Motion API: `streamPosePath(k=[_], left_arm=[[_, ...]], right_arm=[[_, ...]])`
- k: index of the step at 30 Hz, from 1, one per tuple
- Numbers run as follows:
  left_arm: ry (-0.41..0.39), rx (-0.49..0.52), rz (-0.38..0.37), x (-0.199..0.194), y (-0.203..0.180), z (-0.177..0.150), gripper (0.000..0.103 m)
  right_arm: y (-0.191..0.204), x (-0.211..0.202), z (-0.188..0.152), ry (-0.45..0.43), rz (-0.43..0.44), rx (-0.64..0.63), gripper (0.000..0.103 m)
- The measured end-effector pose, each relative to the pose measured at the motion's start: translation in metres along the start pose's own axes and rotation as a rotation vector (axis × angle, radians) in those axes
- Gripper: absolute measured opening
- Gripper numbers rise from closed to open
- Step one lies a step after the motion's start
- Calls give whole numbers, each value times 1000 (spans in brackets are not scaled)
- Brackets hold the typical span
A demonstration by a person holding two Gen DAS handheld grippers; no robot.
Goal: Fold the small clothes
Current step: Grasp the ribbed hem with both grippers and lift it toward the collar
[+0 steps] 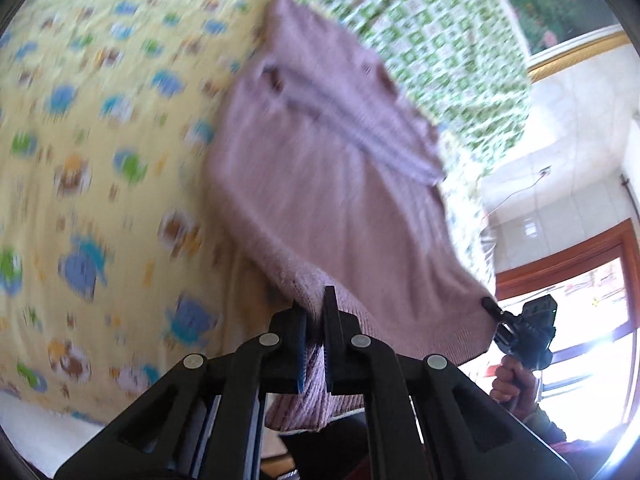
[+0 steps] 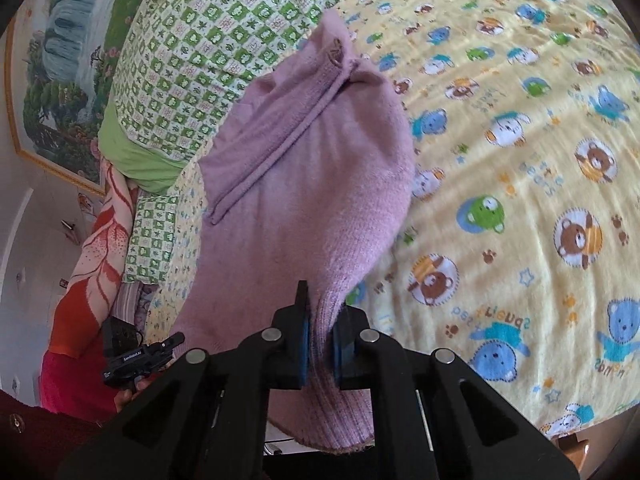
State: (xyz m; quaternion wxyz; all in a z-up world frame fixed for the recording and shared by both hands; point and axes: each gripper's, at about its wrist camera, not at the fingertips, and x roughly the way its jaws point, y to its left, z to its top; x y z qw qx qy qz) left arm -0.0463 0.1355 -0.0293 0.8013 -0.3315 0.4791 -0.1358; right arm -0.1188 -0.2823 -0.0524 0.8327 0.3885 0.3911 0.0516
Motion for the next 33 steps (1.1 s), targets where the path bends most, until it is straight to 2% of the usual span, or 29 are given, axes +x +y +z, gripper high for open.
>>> streamPosePath(k=[6, 10, 17, 22, 33], left_arm=[[-88, 25, -43, -2, -23, 59, 4], [-141, 31, -40, 8, -31, 105, 4], [-205, 12, 0, 44, -35, 195, 4], [-219, -20, 37, 78, -30, 249, 4], [-222, -49, 116, 139, -13, 326, 4]], right_arm=[[32, -2, 49, -76, 75, -45, 10], [48, 8, 90, -121, 114, -59, 10], [60, 50, 169, -167, 96, -64, 10], [56, 91, 218, -160, 69, -47, 10], [33, 162, 297, -143, -1, 18, 10]])
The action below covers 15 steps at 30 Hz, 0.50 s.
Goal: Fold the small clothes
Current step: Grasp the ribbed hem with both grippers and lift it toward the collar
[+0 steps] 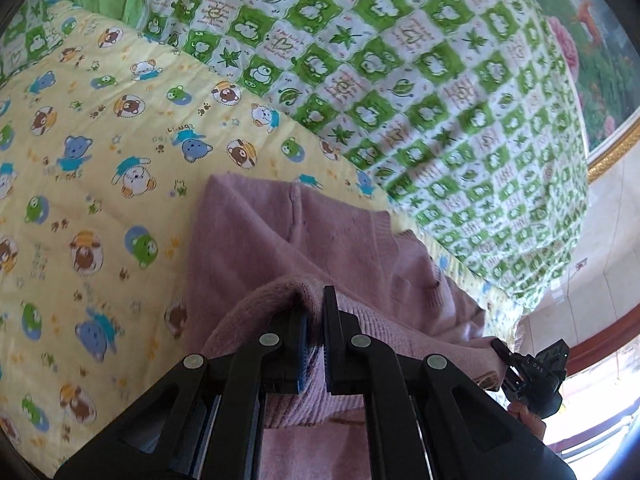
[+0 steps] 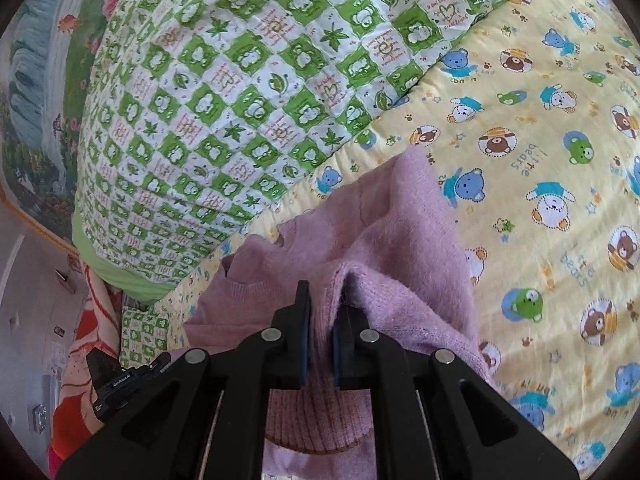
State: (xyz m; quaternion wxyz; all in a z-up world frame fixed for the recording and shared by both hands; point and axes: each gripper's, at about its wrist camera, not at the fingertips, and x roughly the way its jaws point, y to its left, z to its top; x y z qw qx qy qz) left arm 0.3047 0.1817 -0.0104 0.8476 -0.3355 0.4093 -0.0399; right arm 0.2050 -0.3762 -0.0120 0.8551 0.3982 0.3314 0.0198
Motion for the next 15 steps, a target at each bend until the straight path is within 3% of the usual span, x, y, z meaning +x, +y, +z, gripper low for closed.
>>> streamPosePath(k=[9, 13, 15], left_arm=[[18, 19, 78, 48, 7, 18, 5], [35, 8, 84, 53, 13, 22, 8], [34, 19, 77, 48, 13, 23, 10]], right_arm=[[-28, 41, 24, 28, -38, 85, 12], [-37, 49, 30, 39, -32, 141, 15], [-36, 47, 33, 32, -30, 143, 21]])
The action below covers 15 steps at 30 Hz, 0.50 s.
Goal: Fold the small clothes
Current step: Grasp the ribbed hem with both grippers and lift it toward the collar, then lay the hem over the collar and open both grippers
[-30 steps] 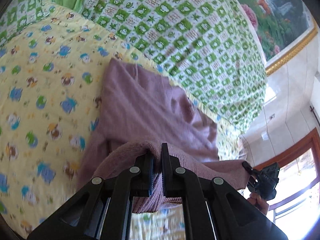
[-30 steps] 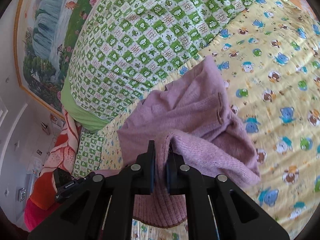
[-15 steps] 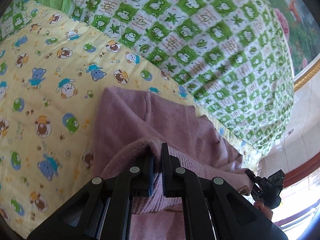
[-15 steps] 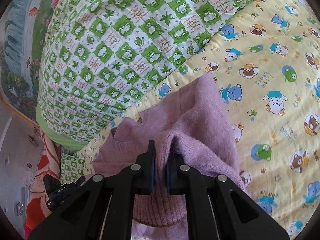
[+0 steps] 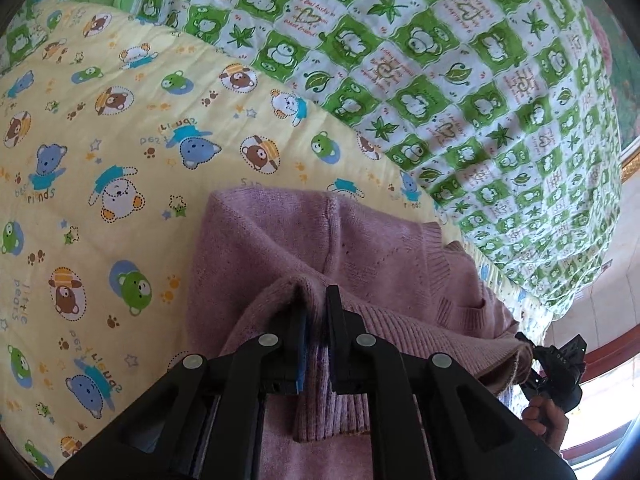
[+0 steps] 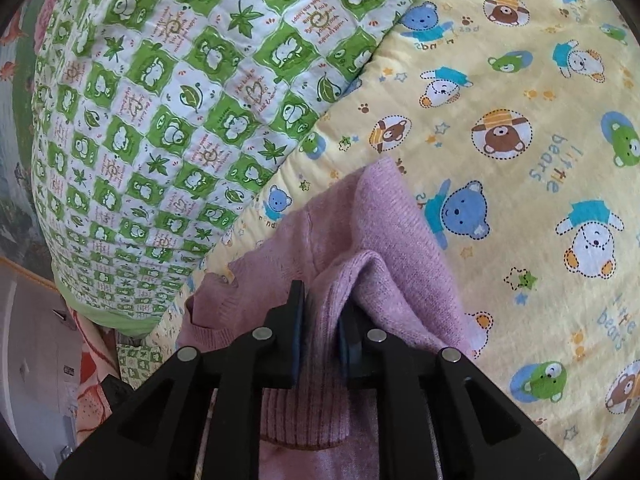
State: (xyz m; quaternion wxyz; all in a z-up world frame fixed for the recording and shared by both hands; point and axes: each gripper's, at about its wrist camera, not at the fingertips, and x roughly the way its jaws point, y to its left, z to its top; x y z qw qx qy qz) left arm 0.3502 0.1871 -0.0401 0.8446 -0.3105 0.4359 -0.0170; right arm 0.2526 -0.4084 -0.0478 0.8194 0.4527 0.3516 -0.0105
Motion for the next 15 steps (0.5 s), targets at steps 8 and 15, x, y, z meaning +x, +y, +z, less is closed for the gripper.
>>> streamPosePath(k=[8, 15], left_arm=[[-80, 20, 39, -59, 5, -1, 60], [38, 256, -36, -78, -41, -74, 60]], right_arm=[[11, -45, 8, -151, 4, -8, 61], [42, -81, -34, -126, 29, -266, 60]])
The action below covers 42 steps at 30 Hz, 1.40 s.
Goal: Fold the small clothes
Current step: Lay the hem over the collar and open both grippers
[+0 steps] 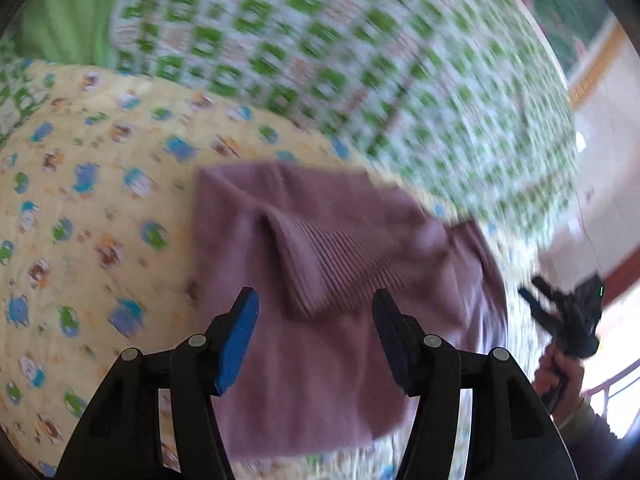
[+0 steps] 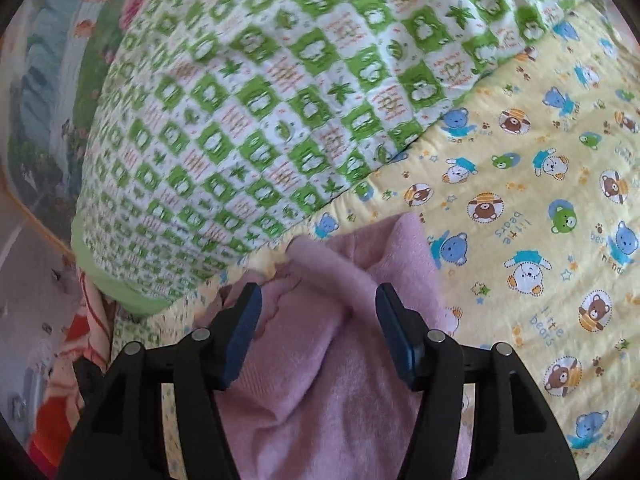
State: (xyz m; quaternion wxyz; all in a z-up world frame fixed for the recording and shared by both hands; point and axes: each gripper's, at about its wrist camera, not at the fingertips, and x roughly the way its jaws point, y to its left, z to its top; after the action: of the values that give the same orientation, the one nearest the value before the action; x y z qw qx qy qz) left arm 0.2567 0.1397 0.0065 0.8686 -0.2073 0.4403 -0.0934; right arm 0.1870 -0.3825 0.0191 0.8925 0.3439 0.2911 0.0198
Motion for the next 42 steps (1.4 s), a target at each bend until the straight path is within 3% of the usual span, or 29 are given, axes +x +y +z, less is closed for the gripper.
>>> streamPosePath(k=[3, 7, 13, 17, 19, 23, 25, 28, 33, 37, 39, 42], left_arm=[[101, 83, -40, 29, -31, -32, 59], [175, 144, -53, 72, -58, -50, 58], [174, 165, -22, 118, -64, -20, 58], [108, 130, 71, 125, -39, 21, 51], [85, 89, 107, 127, -19, 40, 31], [35, 43, 159, 123, 11, 66, 24], [21, 28, 184, 123, 21, 77, 14], [6, 4, 233, 123, 33, 87, 11], [-11, 35, 298, 112, 42, 86, 11], [-22, -8, 322, 93, 65, 83, 12], [-22, 12, 356, 85, 58, 80, 9], [-40, 18, 336, 62, 40, 69, 21]], right_arm=[[20, 0, -35, 86, 8, -147, 50], [41, 25, -85, 257, 2, -344, 34], [58, 75, -104, 350, 15, -489, 30], [55, 104, -81, 327, -2, -482, 30], [47, 113, -65, 298, -31, -464, 27], [36, 120, -32, 208, -75, -437, 27], [27, 119, -13, 139, -113, -382, 27], [-1, 122, 13, 87, -107, -208, 26], [-27, 112, 27, 29, -145, -86, 27], [-34, 93, 29, 0, -202, -85, 28], [-40, 78, 28, 6, -197, -76, 28], [-32, 58, 23, 0, -179, -113, 29]])
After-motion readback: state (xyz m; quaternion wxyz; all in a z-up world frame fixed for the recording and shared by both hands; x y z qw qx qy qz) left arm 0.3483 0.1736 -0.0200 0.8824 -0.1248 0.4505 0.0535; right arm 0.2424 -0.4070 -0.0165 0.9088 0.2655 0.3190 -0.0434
